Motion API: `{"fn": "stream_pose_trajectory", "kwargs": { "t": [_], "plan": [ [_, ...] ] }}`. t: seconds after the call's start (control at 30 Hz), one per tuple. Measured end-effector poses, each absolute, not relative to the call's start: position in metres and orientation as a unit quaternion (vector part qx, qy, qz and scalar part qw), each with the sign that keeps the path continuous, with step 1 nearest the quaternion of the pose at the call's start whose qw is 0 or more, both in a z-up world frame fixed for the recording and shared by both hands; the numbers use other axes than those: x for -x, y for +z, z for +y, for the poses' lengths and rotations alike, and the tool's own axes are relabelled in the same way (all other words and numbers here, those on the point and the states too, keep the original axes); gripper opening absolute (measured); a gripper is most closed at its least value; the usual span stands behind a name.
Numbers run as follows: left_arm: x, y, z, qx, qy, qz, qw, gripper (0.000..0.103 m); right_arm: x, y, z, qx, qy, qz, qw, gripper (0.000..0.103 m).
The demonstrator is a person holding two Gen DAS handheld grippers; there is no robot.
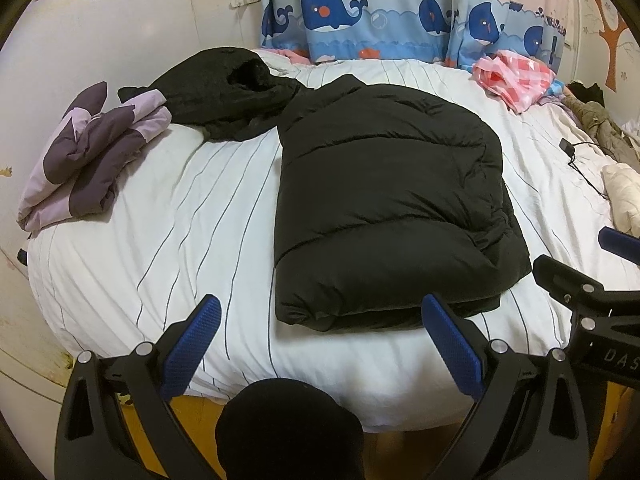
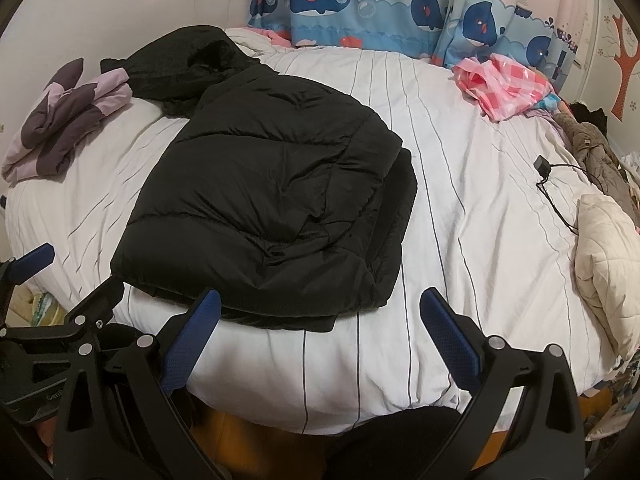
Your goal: Fold large clothes
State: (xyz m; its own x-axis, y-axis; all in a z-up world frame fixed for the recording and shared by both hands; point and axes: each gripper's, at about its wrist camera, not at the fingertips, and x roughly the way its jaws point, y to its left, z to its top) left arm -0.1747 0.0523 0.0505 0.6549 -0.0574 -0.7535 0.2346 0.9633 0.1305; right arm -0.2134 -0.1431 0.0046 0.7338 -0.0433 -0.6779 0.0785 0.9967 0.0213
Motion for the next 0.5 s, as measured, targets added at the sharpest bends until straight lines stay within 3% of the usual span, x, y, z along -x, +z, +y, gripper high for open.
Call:
{"fn": "stream_pose_trajectory", "kwargs": {
  "t": [0.5],
  "plan": [
    [0.1758,0.0520,0.0491,-0.111,-0.084,0.406,0.903,0.096,0.2136,0.0082,-0.1423,-0.026,-0.035,0.355,0.934,0.096]
  ]
}}
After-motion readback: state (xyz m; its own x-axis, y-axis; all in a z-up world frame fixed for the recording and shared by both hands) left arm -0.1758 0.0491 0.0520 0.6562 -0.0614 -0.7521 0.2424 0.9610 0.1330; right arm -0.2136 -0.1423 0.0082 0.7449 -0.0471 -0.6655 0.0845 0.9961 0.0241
